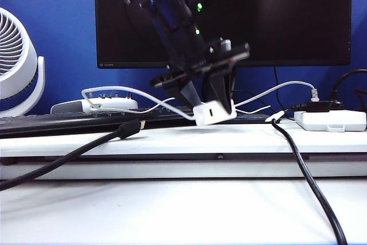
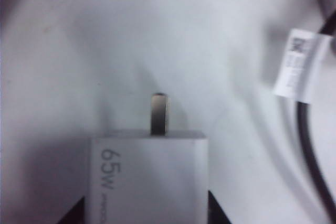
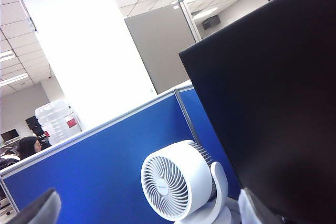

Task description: Pick up the Type-C charging cable and the charging base, insert one end of the Type-C charger into the corresponding slot on the base, and finally place the plugged-in charger back on the table.

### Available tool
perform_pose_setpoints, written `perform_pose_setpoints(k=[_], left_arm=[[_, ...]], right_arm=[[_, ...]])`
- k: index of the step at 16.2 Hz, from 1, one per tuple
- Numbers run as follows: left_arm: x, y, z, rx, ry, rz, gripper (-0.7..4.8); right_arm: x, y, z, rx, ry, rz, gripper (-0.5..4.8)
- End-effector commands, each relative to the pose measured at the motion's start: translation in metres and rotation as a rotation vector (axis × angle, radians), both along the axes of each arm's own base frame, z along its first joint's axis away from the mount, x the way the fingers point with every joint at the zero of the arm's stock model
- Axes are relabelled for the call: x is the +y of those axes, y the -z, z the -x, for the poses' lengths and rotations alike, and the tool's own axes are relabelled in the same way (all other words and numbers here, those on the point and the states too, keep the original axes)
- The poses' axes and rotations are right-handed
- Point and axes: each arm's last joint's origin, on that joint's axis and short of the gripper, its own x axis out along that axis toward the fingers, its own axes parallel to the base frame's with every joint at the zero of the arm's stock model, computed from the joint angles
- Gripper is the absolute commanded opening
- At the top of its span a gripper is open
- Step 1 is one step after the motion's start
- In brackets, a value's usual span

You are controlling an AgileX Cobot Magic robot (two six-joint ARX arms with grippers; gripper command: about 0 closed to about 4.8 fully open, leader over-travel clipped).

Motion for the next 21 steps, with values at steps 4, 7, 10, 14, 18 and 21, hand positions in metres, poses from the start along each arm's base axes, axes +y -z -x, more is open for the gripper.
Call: perform_pose_setpoints(k=[4,7,10,14,18,21], left_arm=[[-0.01,-0.002,0.002,-0.162,-0.026,-0.102,2.39],[-0.01,-0.002,0.002,-0.166,-0.01,-0.113,4.59],[-0.007,-0.011,0.005,-0.179,-0.015,-0.122,2.79],[0.016,-0.09,0.028,-0.337,-0.049,0.007,-0.06],[0.061,-0.182,0.077,-0.571,-0.001,0.124,-0.06],[0.111,-0.244,0.131,-0.705,-0.042,0.265,-0.06]], right_arm=[[-0.001,-0.003,0.005,-0.014,-0.005,0.008,4.79],[-0.001,-0.003,0.005,-0.02,-0.001,0.016,4.79],[-0.001,-0.003,0.005,-0.044,0.01,0.032,4.79],[0.0,0.0,0.009,-0.069,0.0,0.115,0.58],[-0.006,-0.001,0.028,-0.073,0.09,0.197,-0.06],[-0.015,-0.004,0.054,-0.082,0.314,0.283,-0.06]])
